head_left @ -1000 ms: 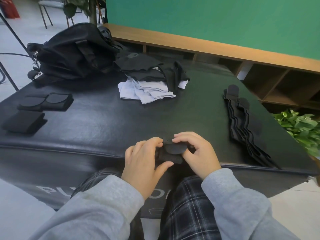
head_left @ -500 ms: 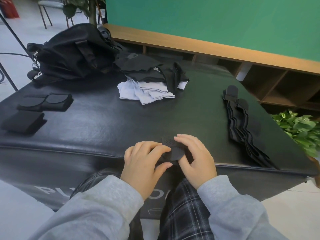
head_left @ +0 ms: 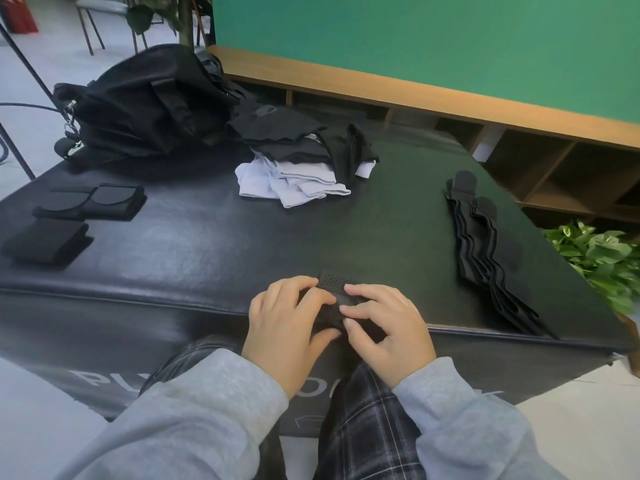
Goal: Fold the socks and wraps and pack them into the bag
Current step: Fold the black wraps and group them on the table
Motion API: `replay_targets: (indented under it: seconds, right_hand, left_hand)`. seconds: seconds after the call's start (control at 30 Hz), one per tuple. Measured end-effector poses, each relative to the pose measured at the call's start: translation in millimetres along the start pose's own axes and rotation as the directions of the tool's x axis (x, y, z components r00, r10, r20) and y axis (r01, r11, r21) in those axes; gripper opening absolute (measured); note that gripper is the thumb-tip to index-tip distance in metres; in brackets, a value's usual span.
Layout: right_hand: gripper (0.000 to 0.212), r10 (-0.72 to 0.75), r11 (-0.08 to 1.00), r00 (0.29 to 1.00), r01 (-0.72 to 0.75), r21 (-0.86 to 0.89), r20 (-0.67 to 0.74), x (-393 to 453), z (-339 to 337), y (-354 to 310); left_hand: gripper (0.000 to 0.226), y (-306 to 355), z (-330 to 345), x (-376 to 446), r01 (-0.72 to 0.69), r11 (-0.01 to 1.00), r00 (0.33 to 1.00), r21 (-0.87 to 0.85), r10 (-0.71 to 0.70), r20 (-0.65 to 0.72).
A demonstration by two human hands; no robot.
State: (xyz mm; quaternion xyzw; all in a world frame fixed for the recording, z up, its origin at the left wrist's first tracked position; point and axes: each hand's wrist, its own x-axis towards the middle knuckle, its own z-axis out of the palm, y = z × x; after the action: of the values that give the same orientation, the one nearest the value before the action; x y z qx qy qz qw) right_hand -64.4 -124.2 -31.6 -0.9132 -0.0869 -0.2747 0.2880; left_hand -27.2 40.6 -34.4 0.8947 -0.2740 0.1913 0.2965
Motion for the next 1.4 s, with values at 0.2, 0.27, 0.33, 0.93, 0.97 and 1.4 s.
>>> replay_targets:
  seconds: [0.2, 0.27, 0.33, 0.93, 0.97, 1.4]
  right_hand:
    - [0.039, 0.054, 0.995, 0.988, -0.040, -0.092, 0.147, 1.0, -3.3, -10.6]
    - [0.055, 0.126, 0.973, 0.970, -0.080, -0.214, 0.207, 2.6, -1.0, -14.5]
    - [0.059, 0.172, 0.936, 0.954, -0.080, -0.344, 0.246, 6.7, 3.2, -21.9]
    - [0.081, 0.192, 0.921, 0.819, 0.039, -0.387, 0.540, 56.3, 54.2, -81.2]
    - [0.081, 0.181, 0.916, 0.824, 0.057, -0.397, 0.537, 55.9, 54.8, -81.0]
    - [0.079, 0.143, 0.898, 0.838, 0.114, -0.424, 0.527, 53.1, 54.0, -78.2]
  left_hand:
    - [0.032, 0.3, -9.0, 7.8, -0.047, 0.995, 0.999, 0.089, 0.047, 0.009]
    - [0.028, -5.7, -14.7, 11.2, 0.006, 0.996, 1.000, 0.089, -0.006, -0.001]
    - [0.026, -16.6, -20.9, 13.4, 0.072, 0.992, 0.997, 0.099, -0.071, -0.011]
    - [0.009, -91.8, -72.1, 6.2, 0.275, 0.945, 0.961, 0.178, -0.267, -0.067]
    - [0.016, -90.9, -71.4, 7.1, 0.257, 0.952, 0.965, 0.165, -0.242, -0.103]
    - [0.036, -103.1, -73.0, 56.7, 0.246, 0.894, 0.926, 0.375, -0.331, 0.181]
